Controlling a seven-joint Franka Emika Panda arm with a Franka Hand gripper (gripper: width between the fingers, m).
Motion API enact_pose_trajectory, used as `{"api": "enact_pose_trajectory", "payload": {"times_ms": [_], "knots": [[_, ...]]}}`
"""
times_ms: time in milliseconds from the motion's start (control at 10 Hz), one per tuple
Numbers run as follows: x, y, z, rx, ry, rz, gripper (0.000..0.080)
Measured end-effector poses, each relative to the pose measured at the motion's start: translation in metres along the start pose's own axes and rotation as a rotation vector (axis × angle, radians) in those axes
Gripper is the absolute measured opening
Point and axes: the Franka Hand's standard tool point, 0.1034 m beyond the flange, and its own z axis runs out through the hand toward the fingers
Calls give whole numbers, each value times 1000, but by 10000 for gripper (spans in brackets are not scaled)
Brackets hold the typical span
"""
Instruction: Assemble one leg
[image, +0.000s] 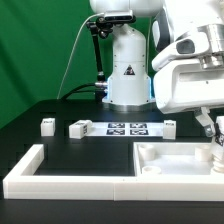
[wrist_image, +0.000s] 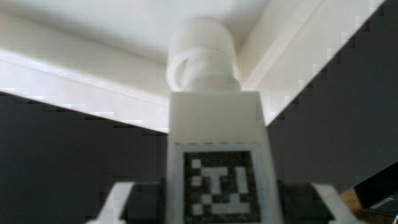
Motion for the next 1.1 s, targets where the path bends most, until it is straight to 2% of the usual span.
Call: {"api": "enact_pose_trajectory", "payload": {"times_ms": [500, 900, 1100], "knots": [[-8, 2, 8, 0, -4, 6, 290], [-10, 3, 9, -27, 75, 11, 290], [-10, 2, 9, -26, 76, 10, 304]]}}
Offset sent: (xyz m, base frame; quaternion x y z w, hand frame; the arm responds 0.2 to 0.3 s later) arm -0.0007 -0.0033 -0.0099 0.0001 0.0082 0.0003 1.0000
